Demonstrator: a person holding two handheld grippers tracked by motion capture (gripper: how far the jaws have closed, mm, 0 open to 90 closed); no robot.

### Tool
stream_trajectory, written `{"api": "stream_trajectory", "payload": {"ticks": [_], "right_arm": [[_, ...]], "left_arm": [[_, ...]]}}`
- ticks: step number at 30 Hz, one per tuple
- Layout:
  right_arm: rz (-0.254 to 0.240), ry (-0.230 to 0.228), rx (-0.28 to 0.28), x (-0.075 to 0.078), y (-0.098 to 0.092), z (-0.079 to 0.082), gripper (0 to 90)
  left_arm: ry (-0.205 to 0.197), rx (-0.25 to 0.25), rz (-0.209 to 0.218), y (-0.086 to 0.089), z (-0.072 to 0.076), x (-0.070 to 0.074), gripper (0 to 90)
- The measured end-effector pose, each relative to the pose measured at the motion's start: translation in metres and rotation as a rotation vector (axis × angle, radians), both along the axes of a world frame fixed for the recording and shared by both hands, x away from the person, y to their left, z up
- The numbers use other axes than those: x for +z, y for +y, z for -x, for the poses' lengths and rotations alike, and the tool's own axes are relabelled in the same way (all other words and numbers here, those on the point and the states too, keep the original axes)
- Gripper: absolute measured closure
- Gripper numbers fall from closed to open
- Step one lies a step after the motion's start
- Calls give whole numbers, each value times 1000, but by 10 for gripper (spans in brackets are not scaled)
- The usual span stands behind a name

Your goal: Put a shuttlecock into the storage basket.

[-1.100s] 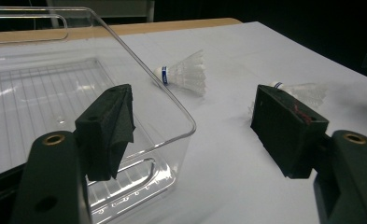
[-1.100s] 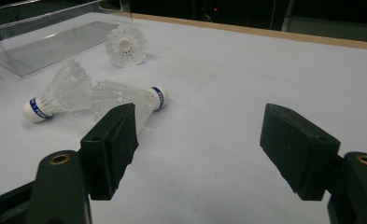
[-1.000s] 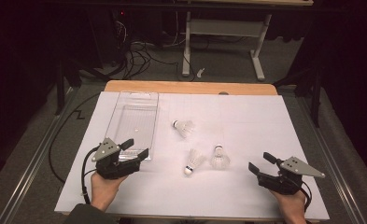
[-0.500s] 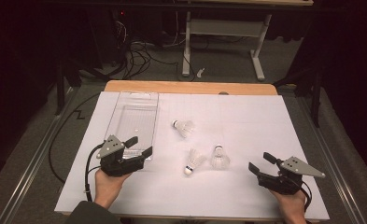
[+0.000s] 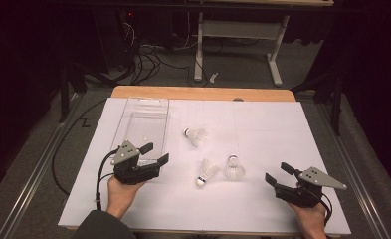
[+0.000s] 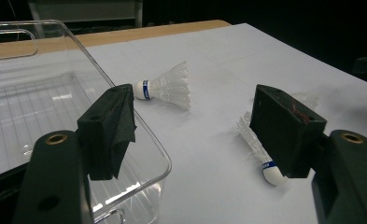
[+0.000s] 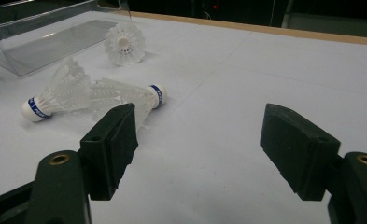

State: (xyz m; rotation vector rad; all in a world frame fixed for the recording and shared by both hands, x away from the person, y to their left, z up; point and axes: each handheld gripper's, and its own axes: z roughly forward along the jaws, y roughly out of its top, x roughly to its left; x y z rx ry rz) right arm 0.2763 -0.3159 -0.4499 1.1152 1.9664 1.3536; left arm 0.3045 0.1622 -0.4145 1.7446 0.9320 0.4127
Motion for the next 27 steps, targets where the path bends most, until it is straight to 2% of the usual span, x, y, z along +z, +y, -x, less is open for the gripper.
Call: {"api": "stream_trajectory", "payload": {"ticks": [27], "right_arm": [[-2, -2, -11, 0, -1, 0, 271]], "left_arm": [[0, -41, 10, -24, -16, 7, 322]]}}
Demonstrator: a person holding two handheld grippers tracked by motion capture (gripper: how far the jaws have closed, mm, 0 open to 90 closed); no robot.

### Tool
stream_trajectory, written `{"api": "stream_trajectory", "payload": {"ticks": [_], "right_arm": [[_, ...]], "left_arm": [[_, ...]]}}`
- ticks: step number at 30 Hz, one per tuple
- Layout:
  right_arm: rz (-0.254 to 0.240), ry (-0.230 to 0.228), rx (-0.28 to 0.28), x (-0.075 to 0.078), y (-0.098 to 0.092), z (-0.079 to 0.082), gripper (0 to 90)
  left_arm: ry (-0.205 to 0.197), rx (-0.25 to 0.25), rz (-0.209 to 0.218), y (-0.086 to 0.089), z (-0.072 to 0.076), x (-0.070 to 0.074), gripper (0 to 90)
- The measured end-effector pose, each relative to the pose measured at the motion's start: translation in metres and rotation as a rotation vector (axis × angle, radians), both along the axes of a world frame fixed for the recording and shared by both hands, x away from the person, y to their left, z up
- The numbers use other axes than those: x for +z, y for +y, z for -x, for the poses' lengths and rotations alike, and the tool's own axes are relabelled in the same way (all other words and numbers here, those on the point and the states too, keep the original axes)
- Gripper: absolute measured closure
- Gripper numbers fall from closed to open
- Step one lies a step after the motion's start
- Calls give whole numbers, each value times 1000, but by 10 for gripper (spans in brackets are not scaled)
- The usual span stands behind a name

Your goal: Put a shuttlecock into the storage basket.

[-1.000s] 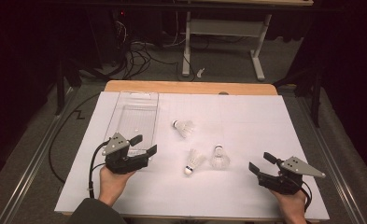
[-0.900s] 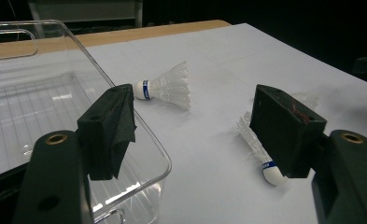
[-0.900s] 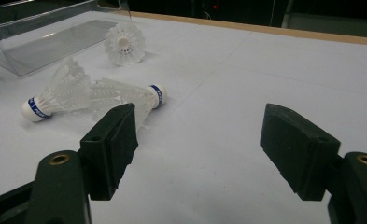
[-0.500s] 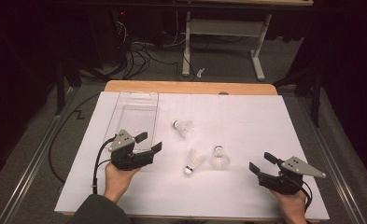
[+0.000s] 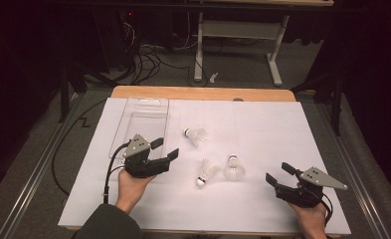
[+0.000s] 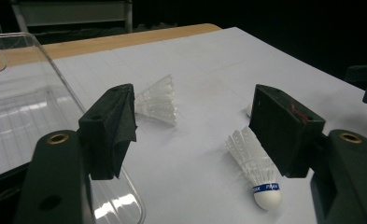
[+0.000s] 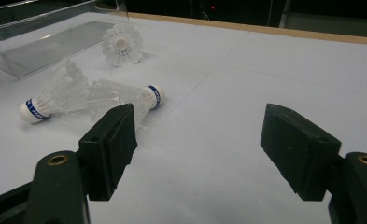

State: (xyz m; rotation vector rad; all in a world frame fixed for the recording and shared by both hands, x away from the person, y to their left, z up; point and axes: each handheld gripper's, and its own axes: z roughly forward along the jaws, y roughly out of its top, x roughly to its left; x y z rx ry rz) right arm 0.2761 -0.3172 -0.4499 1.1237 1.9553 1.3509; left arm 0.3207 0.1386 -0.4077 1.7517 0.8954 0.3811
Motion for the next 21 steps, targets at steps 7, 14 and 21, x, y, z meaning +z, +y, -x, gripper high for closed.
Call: {"api": "stream_trajectory", "payload": {"ticks": [7, 14, 21], "right_arm": [[-3, -2, -2, 0, 0, 0, 271], [-4, -2, -1, 0, 0, 1, 271], [-5, -9, -3, 1, 0, 1, 273]], "left_arm": [[-3, -14, -2, -7, -3, 2, 321], [-4, -22, 5, -13, -6, 2, 322], [-7, -30, 2, -18, -9, 5, 322]]}}
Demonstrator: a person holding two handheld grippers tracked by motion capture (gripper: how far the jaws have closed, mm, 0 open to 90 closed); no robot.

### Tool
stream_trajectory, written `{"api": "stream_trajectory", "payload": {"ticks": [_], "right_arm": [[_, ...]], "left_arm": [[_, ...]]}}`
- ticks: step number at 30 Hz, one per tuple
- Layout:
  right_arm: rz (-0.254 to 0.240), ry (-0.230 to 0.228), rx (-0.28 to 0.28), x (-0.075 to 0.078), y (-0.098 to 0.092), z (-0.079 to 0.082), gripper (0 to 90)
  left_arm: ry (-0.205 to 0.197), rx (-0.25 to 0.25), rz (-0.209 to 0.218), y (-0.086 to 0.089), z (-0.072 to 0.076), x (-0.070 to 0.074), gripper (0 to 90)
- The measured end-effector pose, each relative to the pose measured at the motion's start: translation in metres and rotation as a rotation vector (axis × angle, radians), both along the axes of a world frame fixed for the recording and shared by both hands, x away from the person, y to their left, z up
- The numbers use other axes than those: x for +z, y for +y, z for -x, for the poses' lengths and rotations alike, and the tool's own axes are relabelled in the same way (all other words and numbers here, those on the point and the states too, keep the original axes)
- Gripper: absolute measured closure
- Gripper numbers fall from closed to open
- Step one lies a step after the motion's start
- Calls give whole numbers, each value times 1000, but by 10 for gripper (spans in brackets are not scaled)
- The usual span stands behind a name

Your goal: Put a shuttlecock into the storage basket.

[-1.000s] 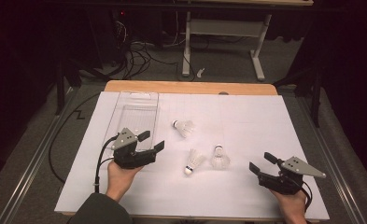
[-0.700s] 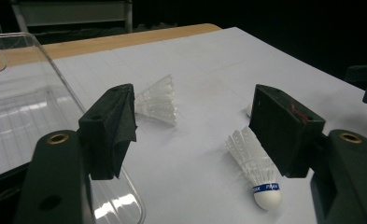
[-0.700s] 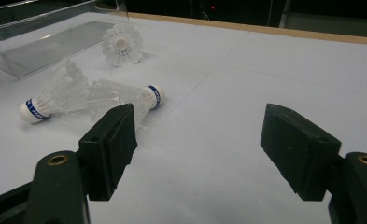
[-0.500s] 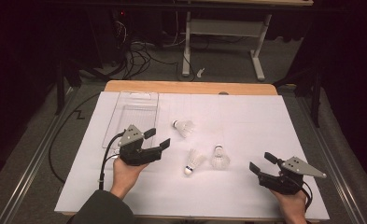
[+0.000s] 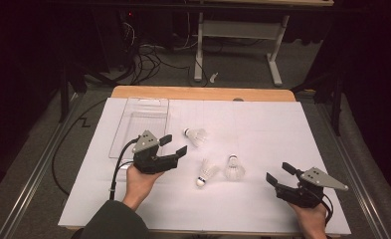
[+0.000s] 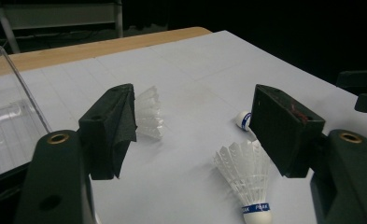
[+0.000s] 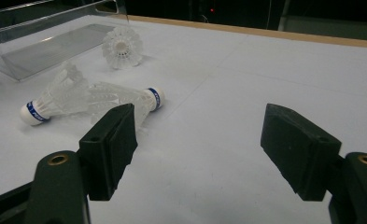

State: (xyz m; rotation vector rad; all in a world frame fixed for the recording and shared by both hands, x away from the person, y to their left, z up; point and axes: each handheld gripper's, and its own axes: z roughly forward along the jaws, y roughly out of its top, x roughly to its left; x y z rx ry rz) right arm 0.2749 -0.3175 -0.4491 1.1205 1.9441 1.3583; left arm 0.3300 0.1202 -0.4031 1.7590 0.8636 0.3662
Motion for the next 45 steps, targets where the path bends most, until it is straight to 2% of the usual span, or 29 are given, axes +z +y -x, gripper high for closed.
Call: {"api": "stream_trajectory", "payload": {"ticks": [8, 31, 42, 45], "right_arm": [[0, 0, 1, 0, 0, 0, 273], [-1, -1, 3, 0, 0, 0, 273], [-2, -1, 5, 0, 0, 0, 272], [-3, -1, 6, 0, 0, 0, 272]], "left_arm": [[-3, 4, 5, -8, -4, 1, 320], [9, -43, -11, -30, -14, 3, 318], [12, -67, -42, -45, -19, 7, 323], [-9, -63, -99, -51, -18, 8, 323]]}}
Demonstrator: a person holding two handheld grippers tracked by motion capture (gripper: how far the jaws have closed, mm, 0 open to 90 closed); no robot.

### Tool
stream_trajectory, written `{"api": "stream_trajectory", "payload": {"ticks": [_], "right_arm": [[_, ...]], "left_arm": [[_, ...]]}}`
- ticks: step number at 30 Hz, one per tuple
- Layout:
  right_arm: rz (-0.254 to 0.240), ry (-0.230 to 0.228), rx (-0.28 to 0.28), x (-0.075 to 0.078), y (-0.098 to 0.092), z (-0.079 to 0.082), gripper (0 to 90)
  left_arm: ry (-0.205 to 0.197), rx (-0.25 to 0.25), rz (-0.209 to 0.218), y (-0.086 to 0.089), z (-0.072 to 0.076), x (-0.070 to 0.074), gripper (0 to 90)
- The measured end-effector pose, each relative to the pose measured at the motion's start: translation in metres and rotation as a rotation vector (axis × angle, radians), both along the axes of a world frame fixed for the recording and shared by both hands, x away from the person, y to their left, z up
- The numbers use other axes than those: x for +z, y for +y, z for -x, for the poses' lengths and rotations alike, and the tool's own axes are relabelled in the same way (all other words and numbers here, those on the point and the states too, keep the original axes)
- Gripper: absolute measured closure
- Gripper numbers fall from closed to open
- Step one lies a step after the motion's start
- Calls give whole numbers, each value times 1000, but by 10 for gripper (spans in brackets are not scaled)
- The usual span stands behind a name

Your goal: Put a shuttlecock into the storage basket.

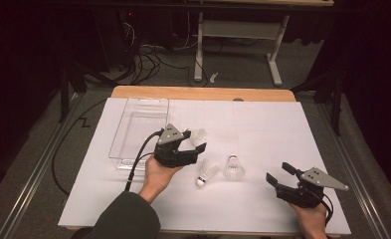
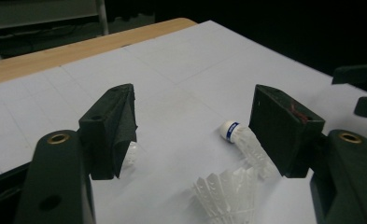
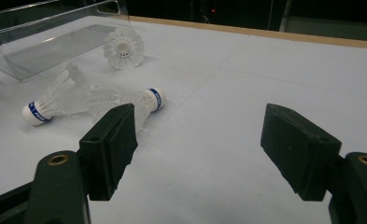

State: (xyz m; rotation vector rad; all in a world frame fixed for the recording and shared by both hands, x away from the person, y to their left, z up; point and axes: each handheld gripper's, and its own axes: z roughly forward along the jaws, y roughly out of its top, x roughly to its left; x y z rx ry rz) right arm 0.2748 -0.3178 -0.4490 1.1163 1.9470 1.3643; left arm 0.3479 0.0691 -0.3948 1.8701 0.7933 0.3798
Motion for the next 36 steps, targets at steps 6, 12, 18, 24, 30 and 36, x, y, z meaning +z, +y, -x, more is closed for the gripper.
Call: {"api": "stream_trajectory", "payload": {"ticks": [6, 12, 18, 24, 30, 36], "right_arm": [[1, -1, 2, 0, 0, 0, 272], [1, 0, 3, 0, 0, 0, 272], [2, 1, 2, 0, 0, 0, 272], [3, 1, 5, 0, 0, 0, 272], [2, 2, 7, 0, 1, 0, 272], [2, 1, 6, 0, 1, 0, 271]], "left_arm": [[7, -15, -28, -8, 0, 1, 324], [39, -17, -55, -13, 1, 1, 325], [120, -36, -90, -16, -1, 3, 343], [176, -53, -120, -16, -2, 4, 413], [224, -67, -165, -17, -1, 7, 456], [255, -84, -210, -22, -1, 8, 454]]}}
